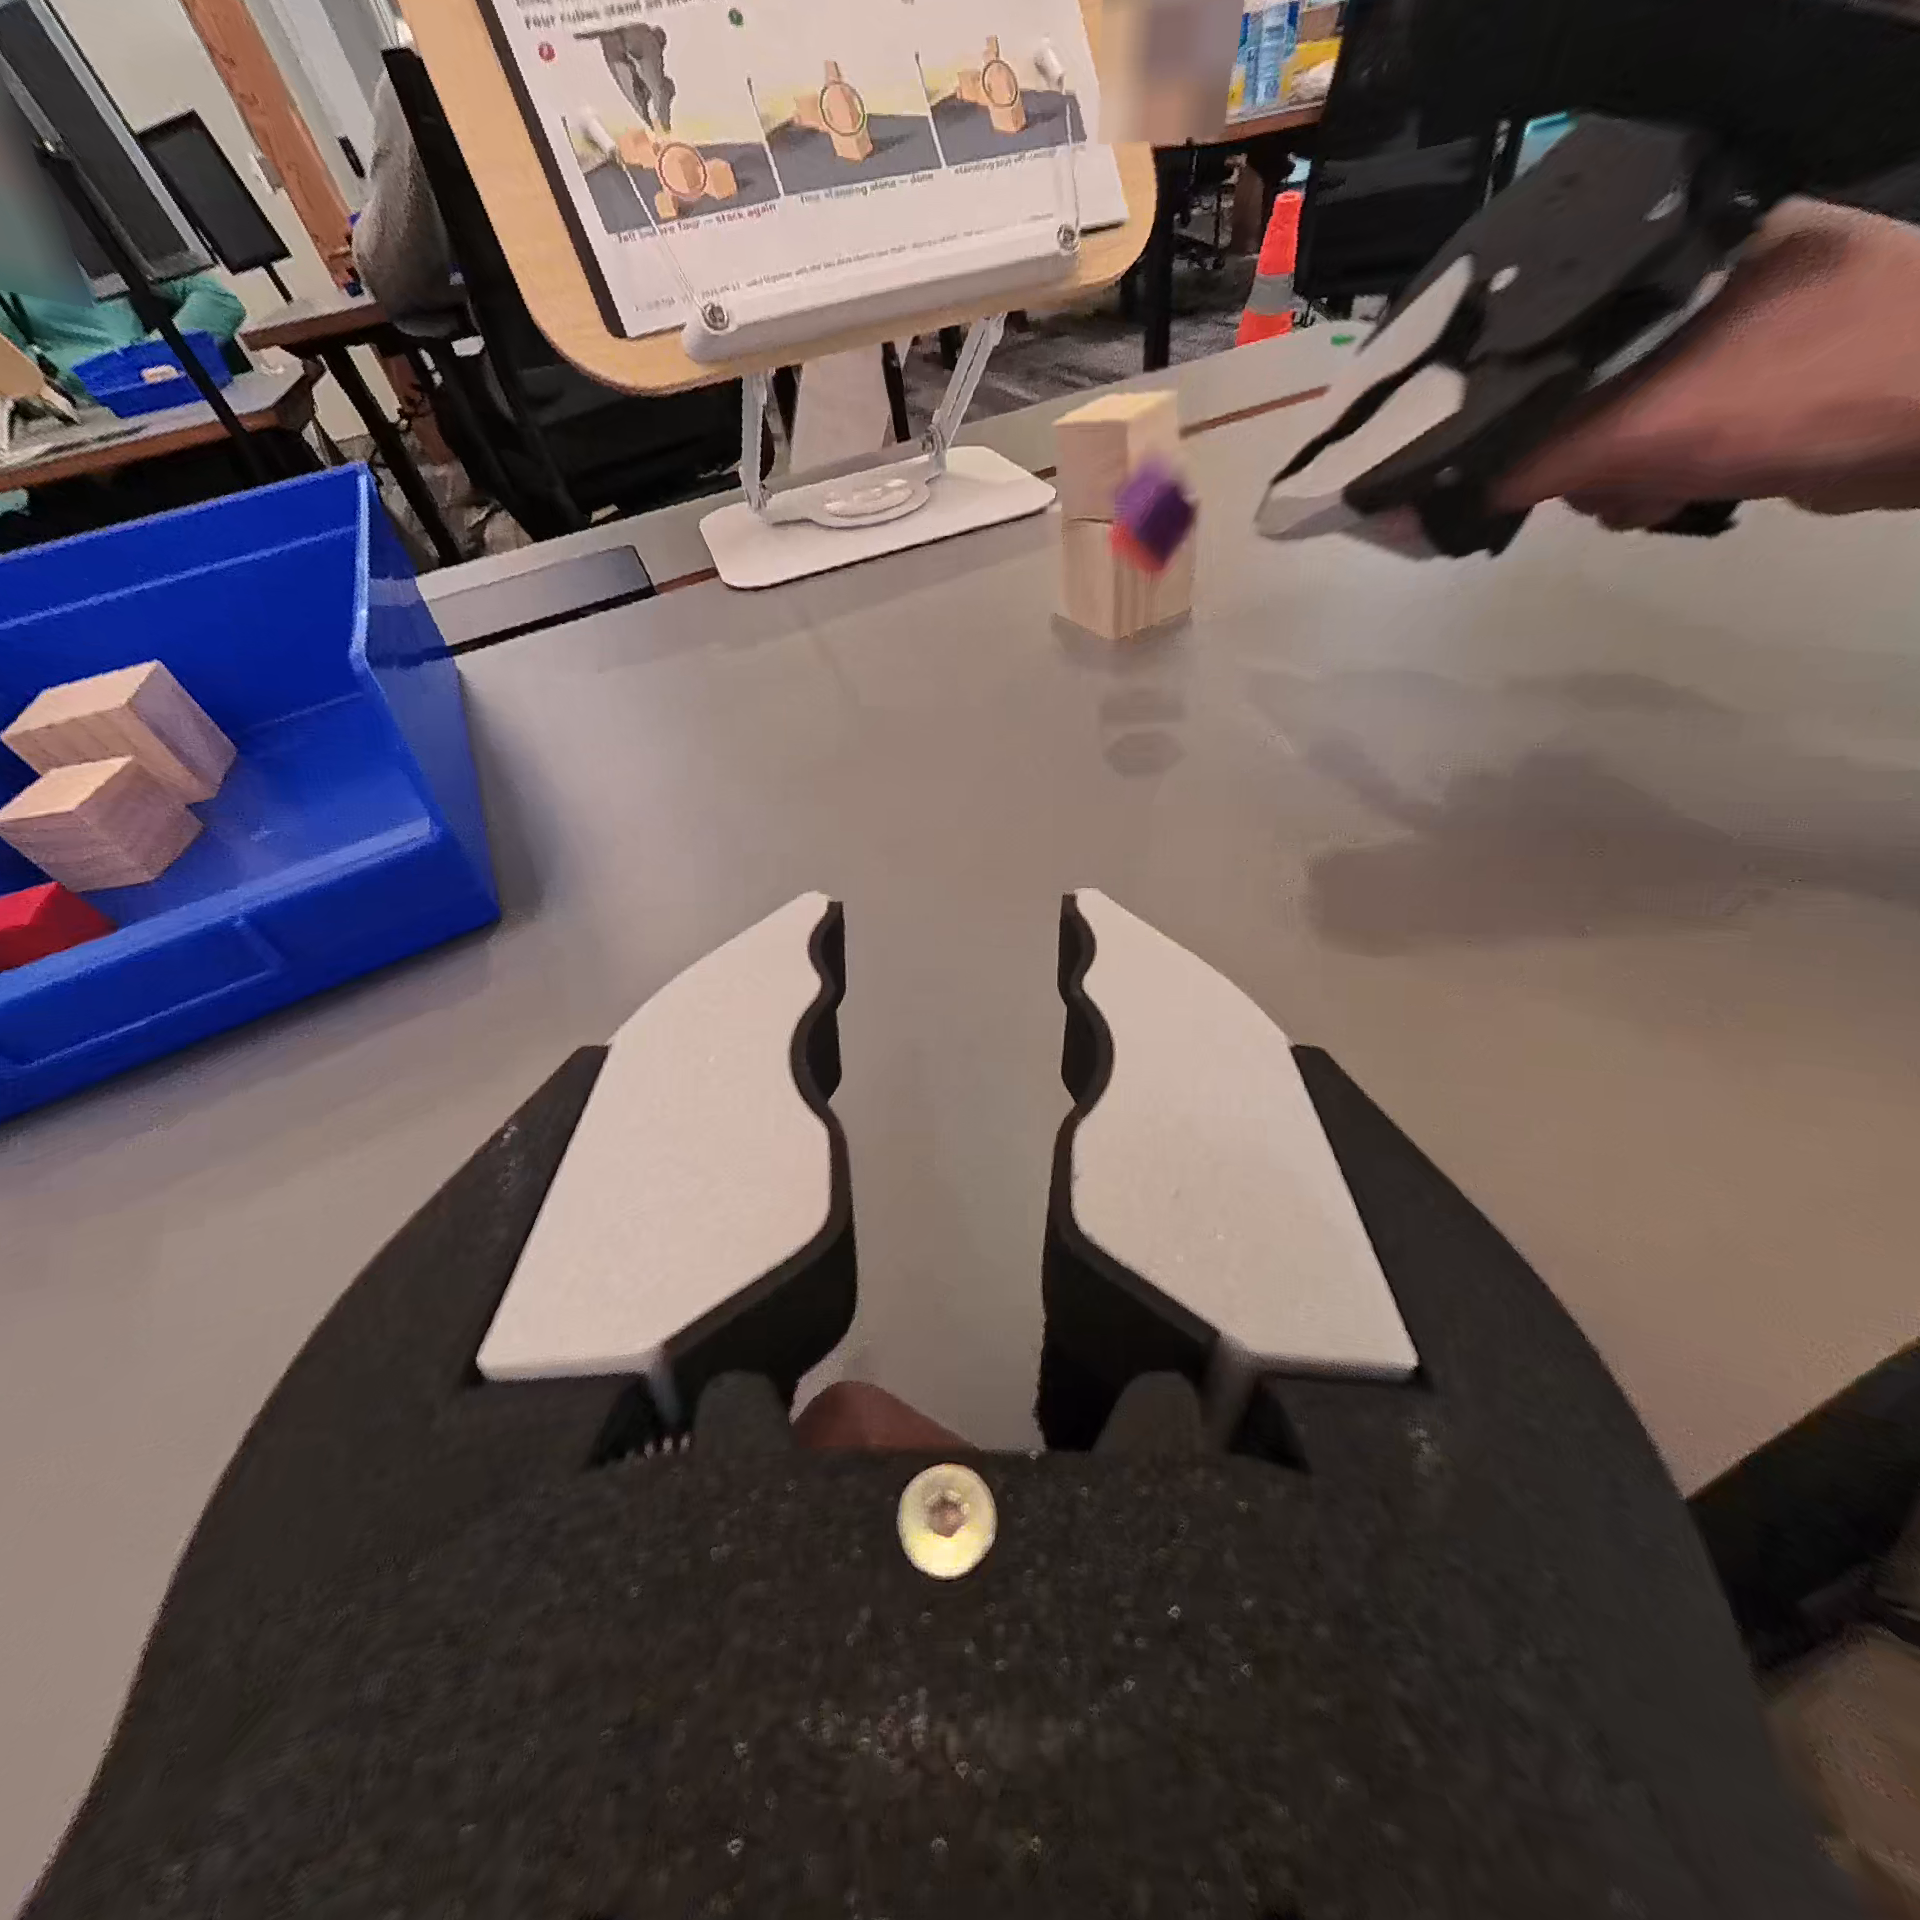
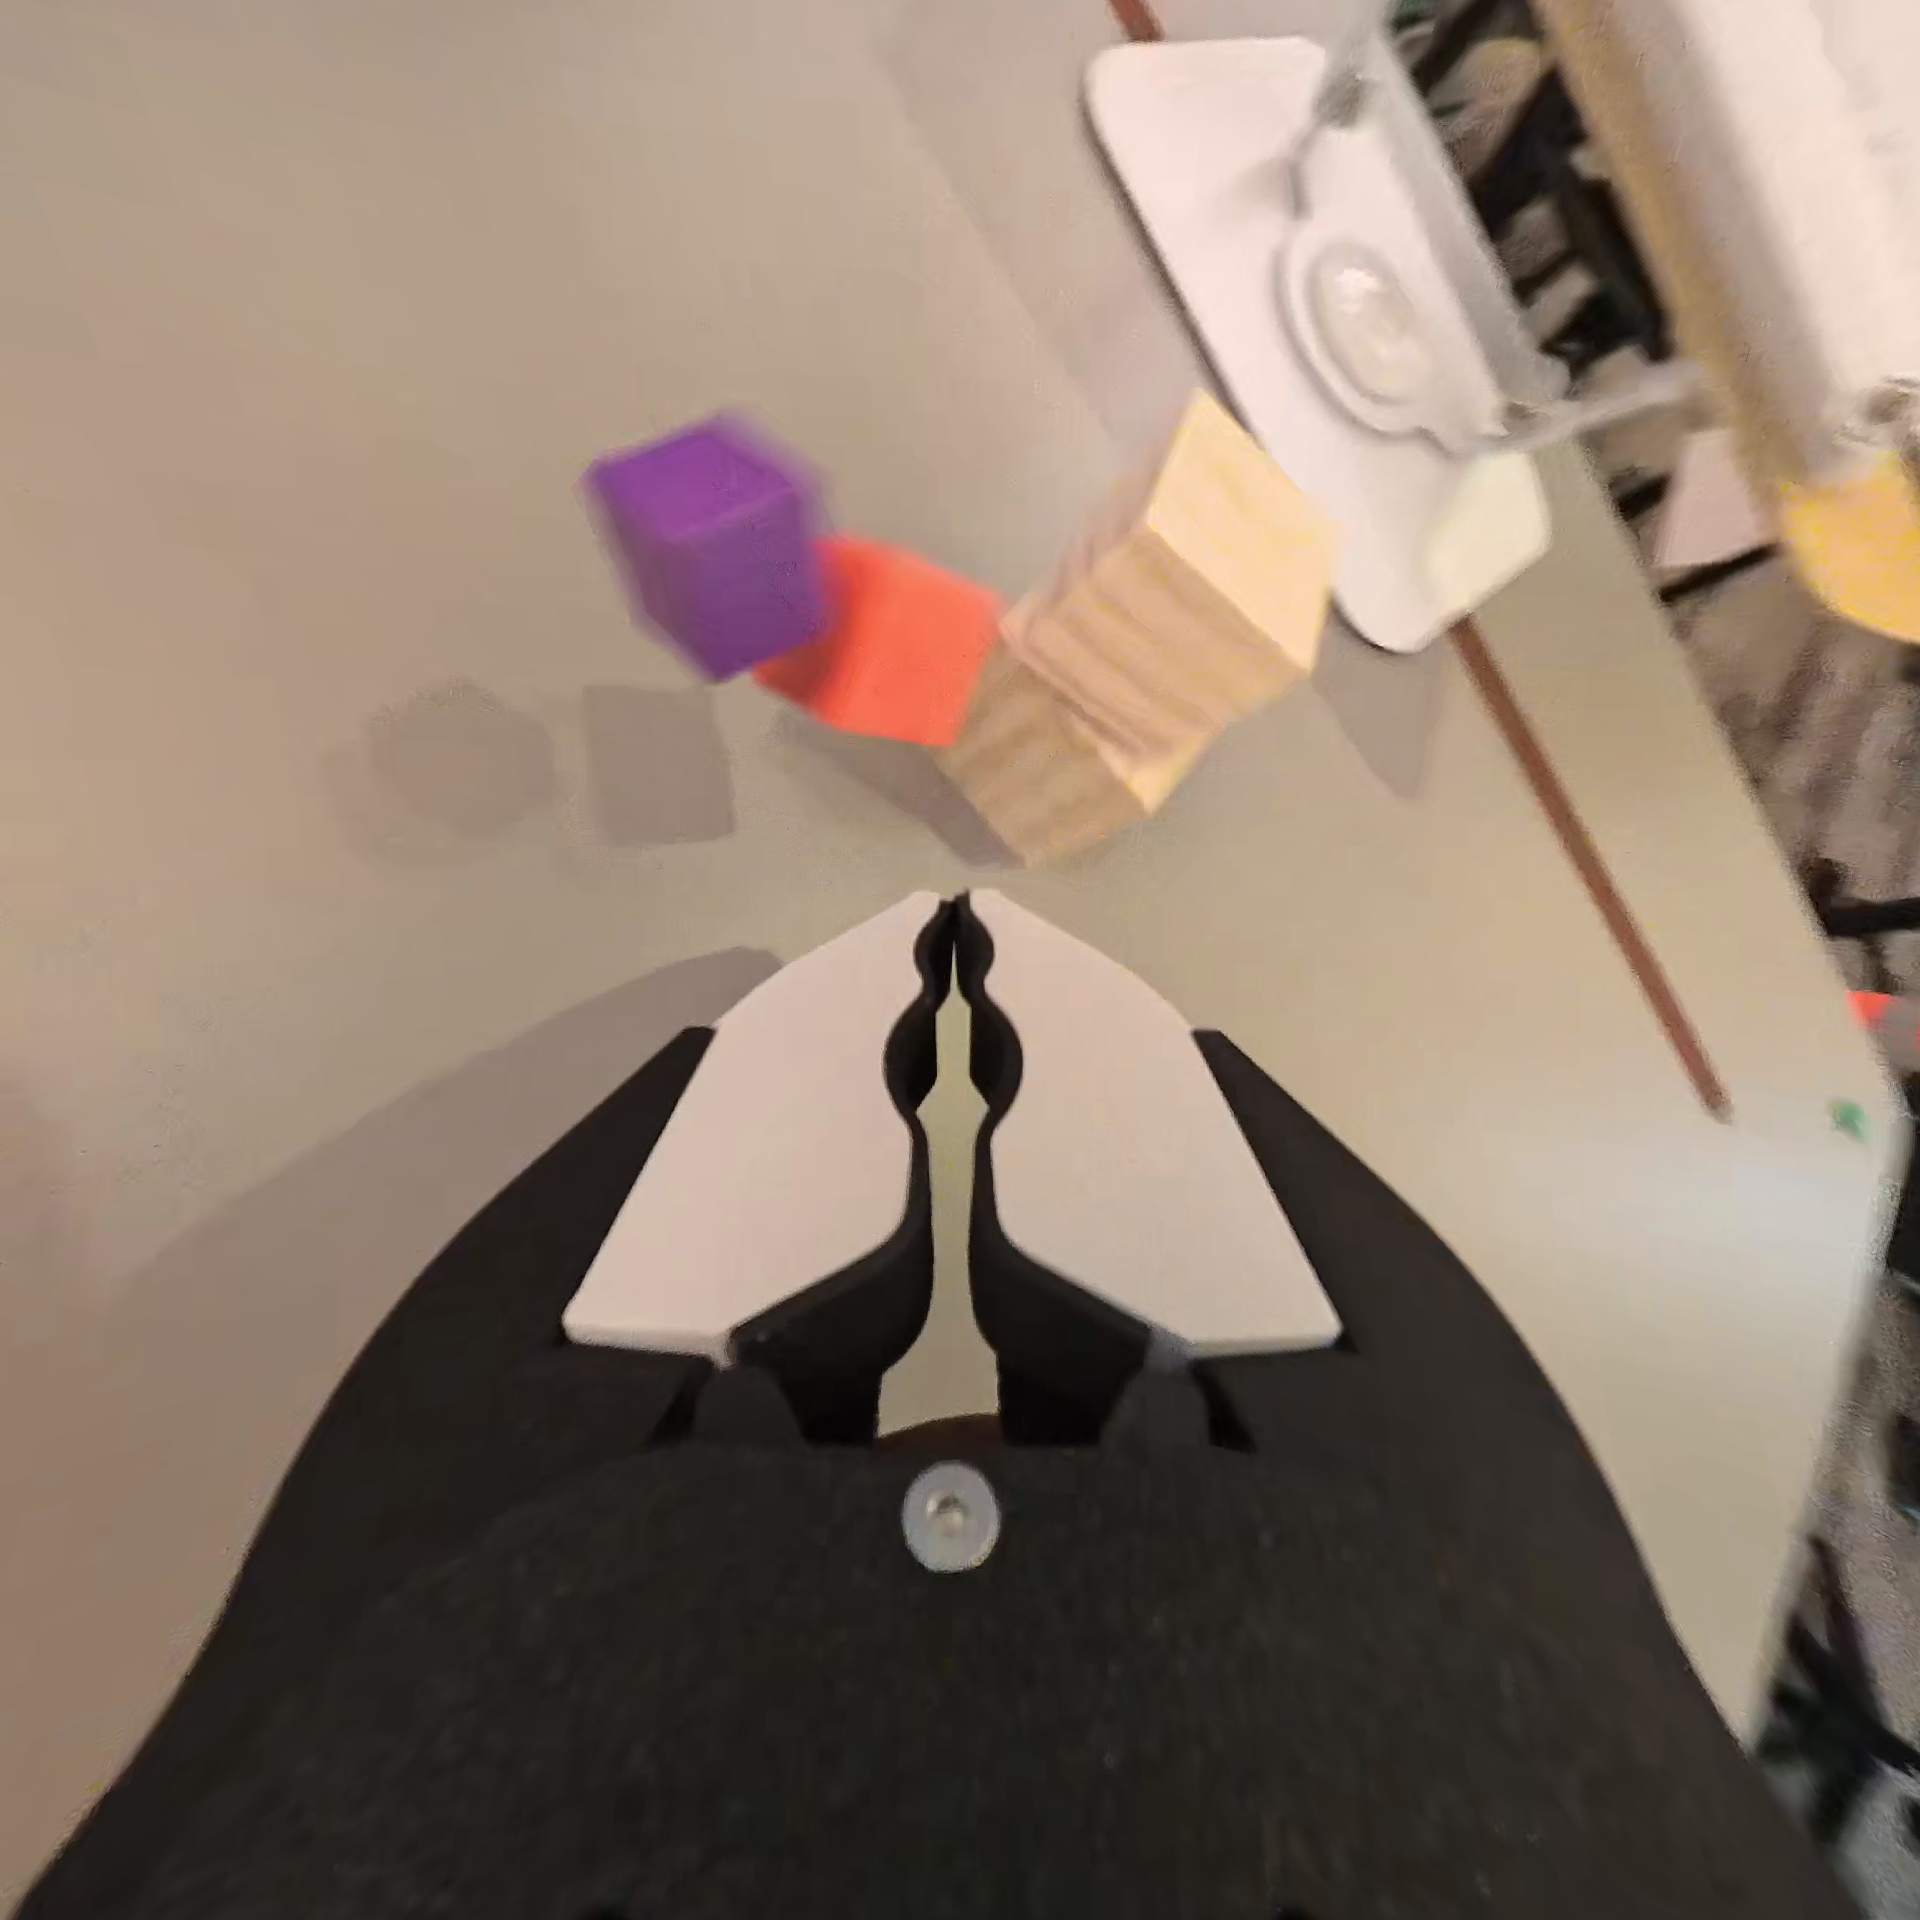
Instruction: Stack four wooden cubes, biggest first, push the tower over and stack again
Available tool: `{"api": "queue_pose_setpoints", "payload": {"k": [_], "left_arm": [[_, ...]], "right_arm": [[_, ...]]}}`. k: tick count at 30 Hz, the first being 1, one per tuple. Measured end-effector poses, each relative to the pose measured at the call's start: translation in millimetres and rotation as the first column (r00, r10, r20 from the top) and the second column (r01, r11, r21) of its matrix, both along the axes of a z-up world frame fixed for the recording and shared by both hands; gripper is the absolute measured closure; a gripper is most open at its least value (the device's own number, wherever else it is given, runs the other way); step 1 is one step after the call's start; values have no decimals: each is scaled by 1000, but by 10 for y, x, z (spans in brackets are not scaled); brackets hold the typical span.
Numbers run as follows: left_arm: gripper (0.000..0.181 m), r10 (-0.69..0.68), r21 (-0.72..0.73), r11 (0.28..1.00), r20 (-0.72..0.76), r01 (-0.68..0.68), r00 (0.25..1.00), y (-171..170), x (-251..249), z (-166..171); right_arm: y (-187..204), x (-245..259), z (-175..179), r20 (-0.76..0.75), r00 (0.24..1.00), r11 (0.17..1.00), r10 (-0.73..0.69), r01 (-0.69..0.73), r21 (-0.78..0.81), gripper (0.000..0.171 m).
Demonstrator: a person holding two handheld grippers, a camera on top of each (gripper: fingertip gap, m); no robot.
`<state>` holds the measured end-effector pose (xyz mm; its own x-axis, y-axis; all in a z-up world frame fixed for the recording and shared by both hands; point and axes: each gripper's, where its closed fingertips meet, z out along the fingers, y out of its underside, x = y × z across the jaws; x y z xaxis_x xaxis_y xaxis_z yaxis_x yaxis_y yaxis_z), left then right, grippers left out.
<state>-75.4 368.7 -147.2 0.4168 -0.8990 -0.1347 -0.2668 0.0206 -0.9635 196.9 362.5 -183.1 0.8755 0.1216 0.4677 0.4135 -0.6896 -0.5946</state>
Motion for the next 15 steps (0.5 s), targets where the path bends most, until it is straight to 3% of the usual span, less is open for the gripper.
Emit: {"api": "queue_pose_setpoints", "payload": {"k": [2,8,15], "left_arm": [[143,-17,-2,1000,13,17,1000,-49,25,34],[143,-39,-15,999,17,40,999,-125,107,26],[131,48,-30,998,-26,-48,999,12,105,-110]], "right_arm": [[-219,53,72,51,999,1000,-17,17,6,171],[-614,-192,286,-36,999,993,-3,7,114,171],[-971,-675,299,-307,951,949,23,75,306,171]]}}
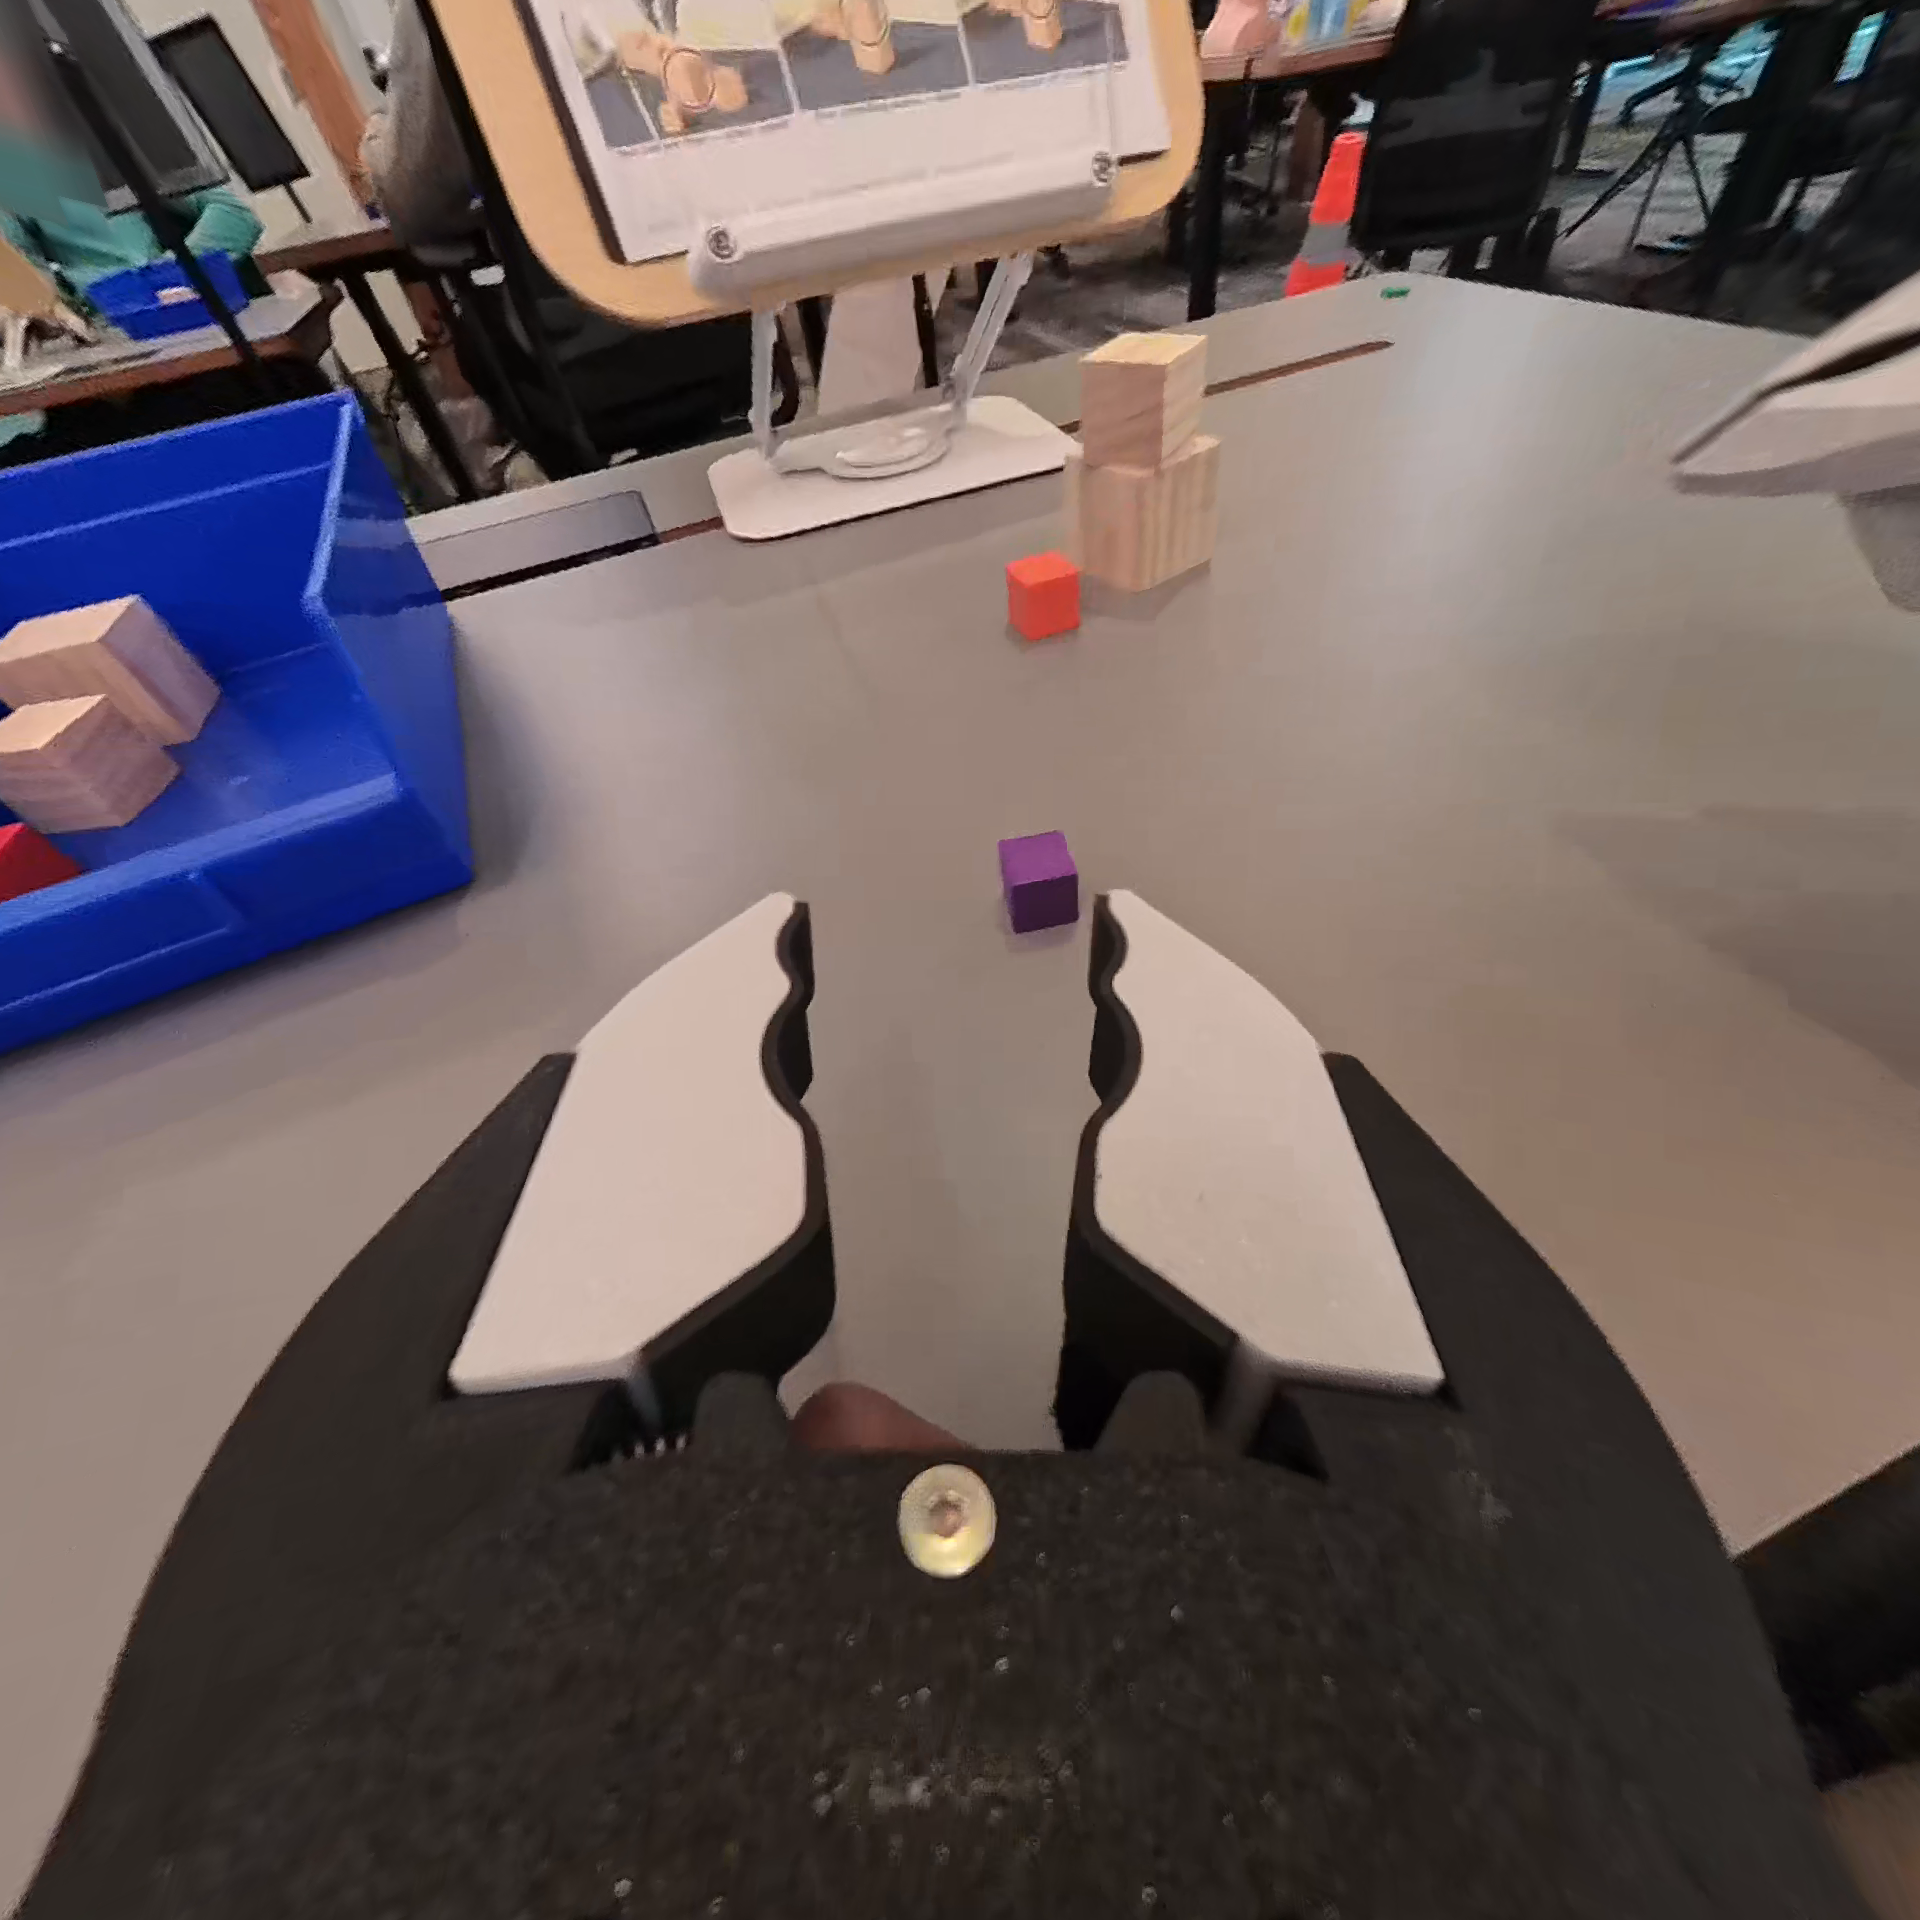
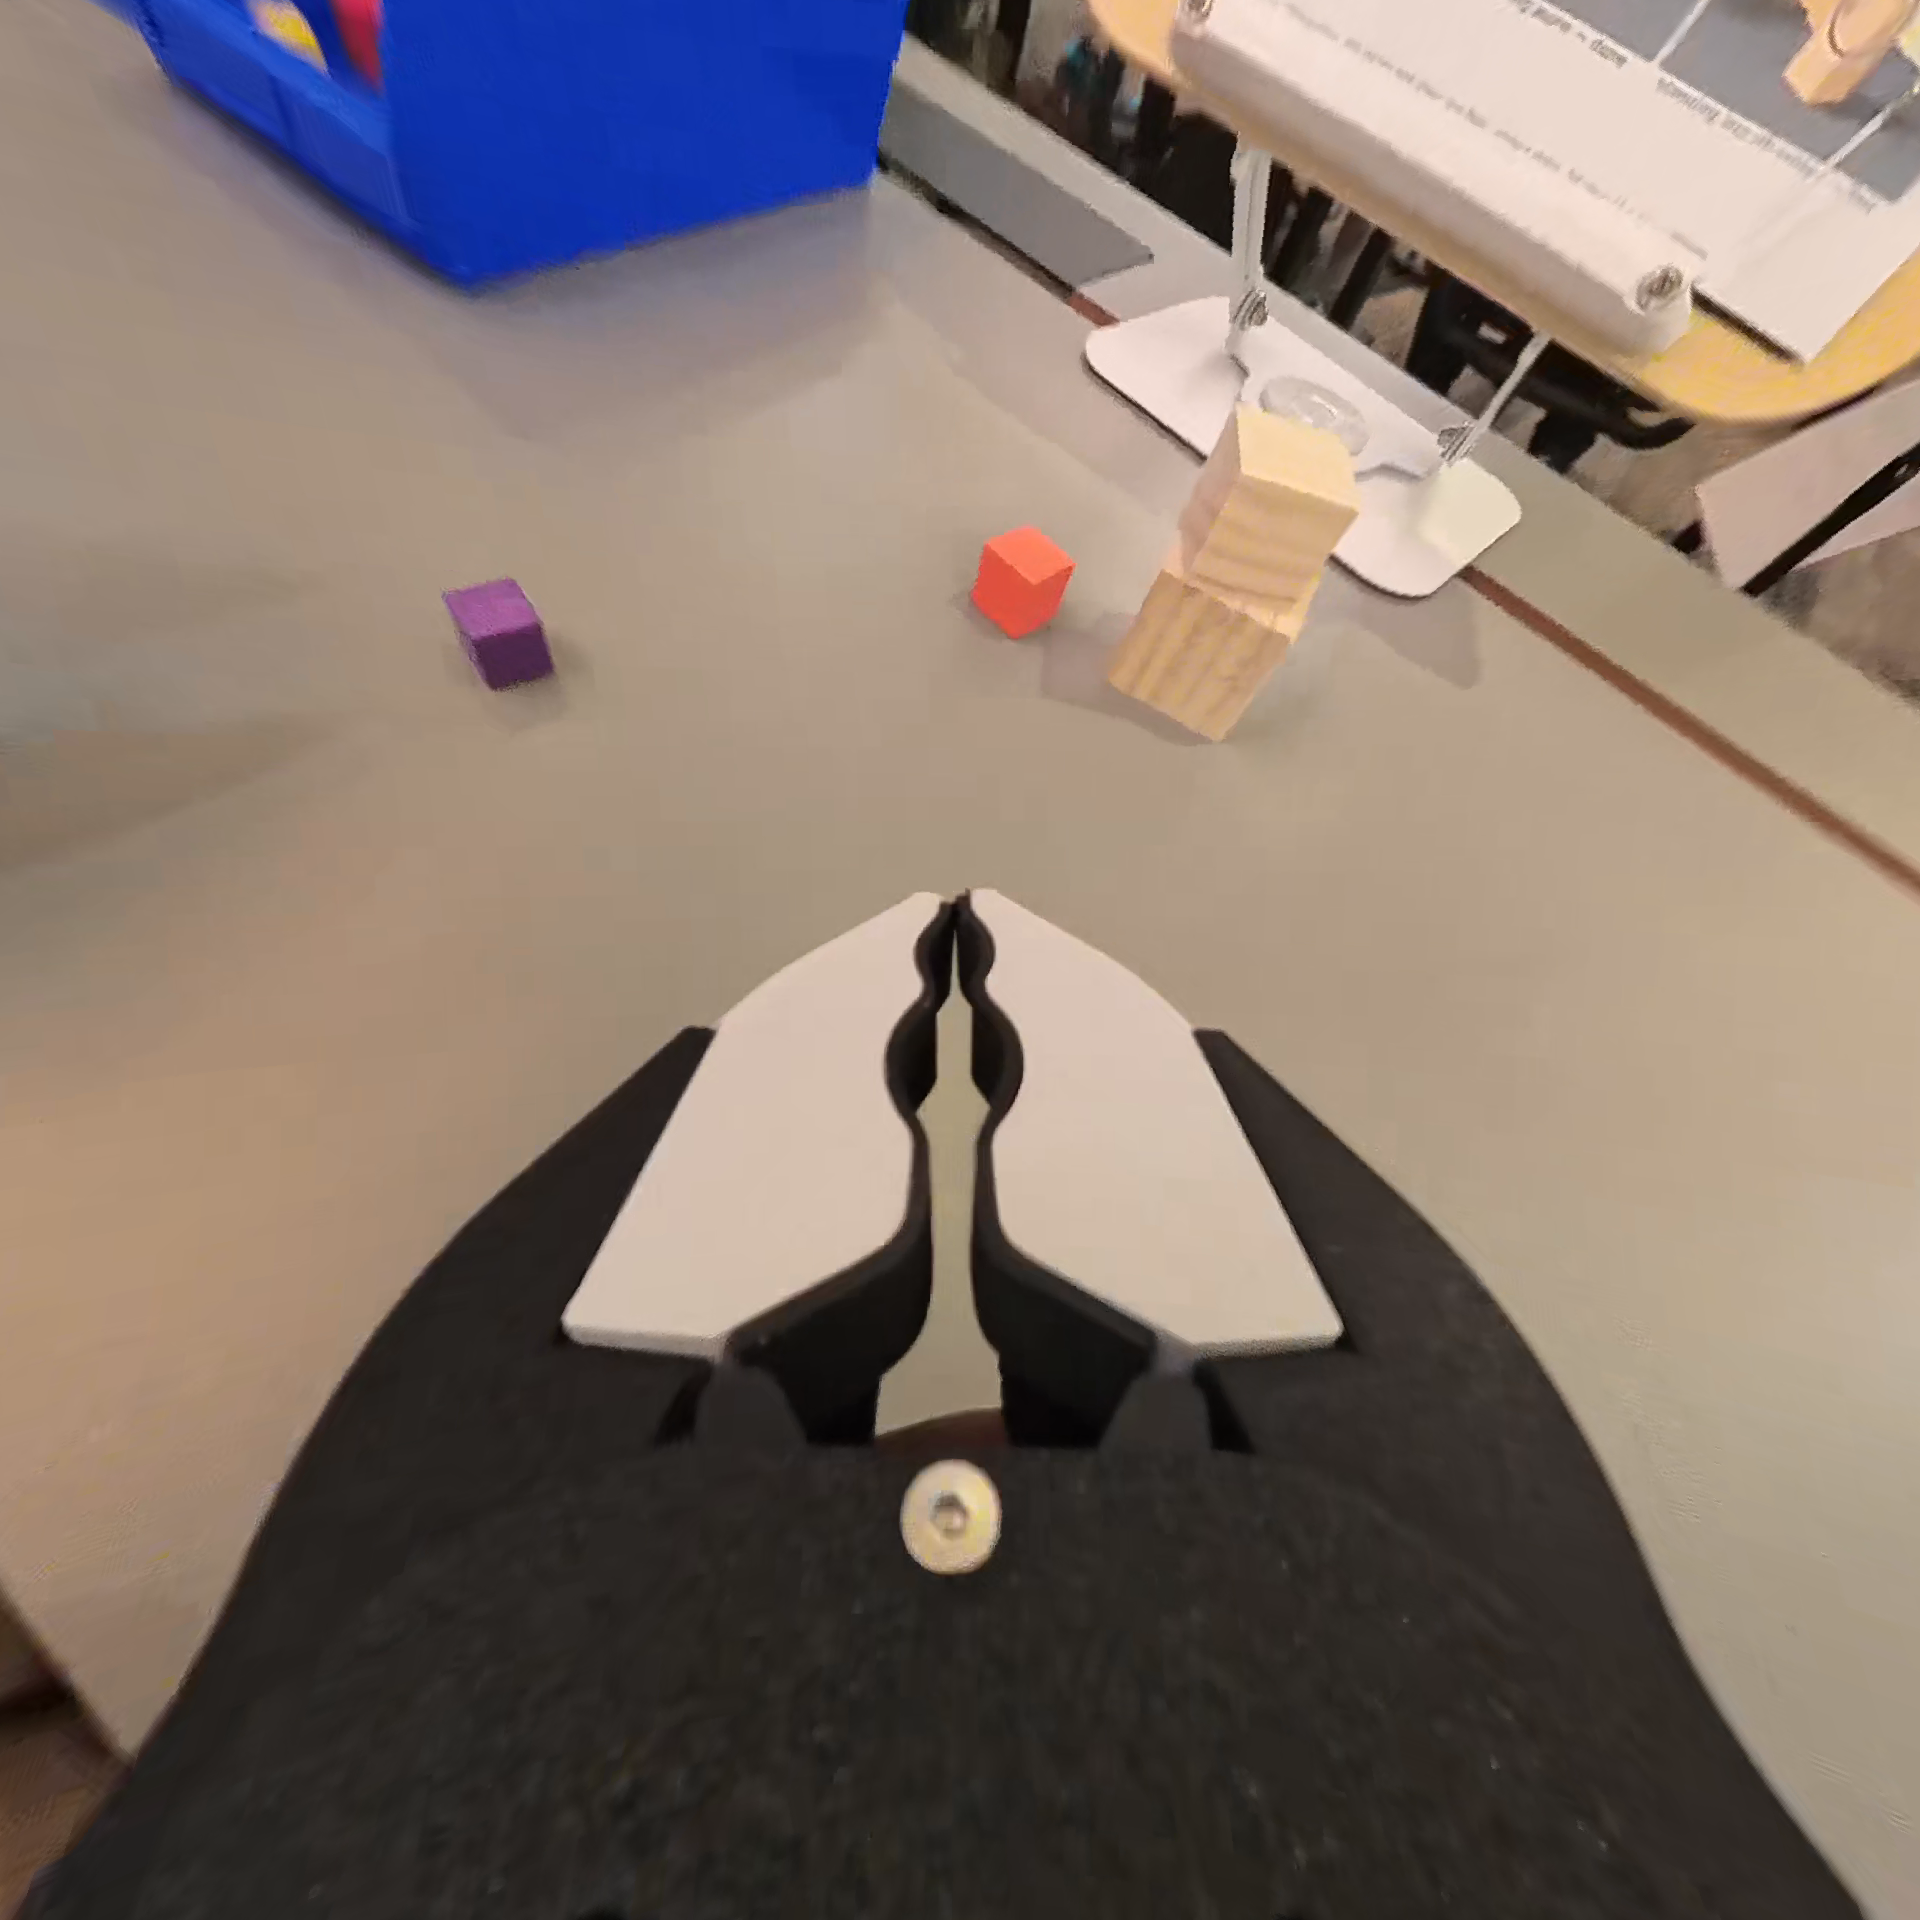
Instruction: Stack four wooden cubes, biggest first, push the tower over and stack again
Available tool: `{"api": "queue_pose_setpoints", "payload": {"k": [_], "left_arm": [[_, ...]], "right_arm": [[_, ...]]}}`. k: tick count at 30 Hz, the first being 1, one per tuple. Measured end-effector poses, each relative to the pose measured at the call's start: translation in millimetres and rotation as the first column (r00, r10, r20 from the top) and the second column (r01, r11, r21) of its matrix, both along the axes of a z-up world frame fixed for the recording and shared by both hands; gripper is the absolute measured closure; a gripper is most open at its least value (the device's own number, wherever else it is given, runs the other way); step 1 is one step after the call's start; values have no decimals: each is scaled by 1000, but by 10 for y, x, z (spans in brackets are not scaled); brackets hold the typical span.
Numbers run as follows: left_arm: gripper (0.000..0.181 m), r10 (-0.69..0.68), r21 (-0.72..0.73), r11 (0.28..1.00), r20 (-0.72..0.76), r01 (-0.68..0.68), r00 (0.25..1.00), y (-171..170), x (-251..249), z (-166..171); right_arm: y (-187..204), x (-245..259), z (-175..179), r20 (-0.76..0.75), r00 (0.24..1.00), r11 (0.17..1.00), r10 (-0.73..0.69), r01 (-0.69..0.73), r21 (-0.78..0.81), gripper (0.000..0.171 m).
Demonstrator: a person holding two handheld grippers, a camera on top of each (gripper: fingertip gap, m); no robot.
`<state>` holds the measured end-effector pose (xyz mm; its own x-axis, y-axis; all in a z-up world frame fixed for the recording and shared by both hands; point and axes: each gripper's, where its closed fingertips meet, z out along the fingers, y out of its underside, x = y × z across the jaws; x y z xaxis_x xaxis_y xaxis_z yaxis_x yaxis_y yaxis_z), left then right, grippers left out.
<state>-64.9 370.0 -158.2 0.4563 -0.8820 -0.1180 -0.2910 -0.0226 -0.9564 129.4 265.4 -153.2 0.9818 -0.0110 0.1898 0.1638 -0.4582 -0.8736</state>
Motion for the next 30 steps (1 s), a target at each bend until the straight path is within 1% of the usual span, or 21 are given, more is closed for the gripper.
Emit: {"api": "queue_pose_setpoints", "payload": {"k": [1,3,6,9,12,14,17,24,28,30], "left_arm": [[129,6,3,1000,9,-6,1000,9,-12,18],[126,22,7,1000,21,-22,1000,22,-40,38],[124,25,36,999,69,-27,997,16,-50,110],[124,28,71,997,156,-39,987,2,-61,249],[124,43,100,993,185,-62,982,-11,-85,327],[124,42,111,992,206,-66,978,-38,-93,379],[123,58,120,989,193,-83,980,-51,-84,367],[122,52,19,998,183,-56,982,-99,-20,238],[123,77,80,993,167,-91,983,-69,-41,246],[123,79,87,992,160,-94,984,-62,-36,241]], "right_arm": [[-40,-34,-5,-54,998,999,-13,15,43,170],[-100,-62,-2,-116,992,993,-46,59,105,152],[-129,-105,40,-90,994,987,-67,79,140,127],[-136,-133,100,-71,994,979,-84,96,179,111],[-149,-173,67,-78,992,979,-98,110,174,101],[-154,-193,47,-81,991,978,-107,119,171,100],[-167,-195,47,-85,988,976,-126,138,165,97],[-231,-96,40,-98,981,971,-169,183,152,94],[-272,-47,23,-124,975,970,-183,200,138,92],[-285,-22,9,-130,974,970,-188,205,134,92]]}}
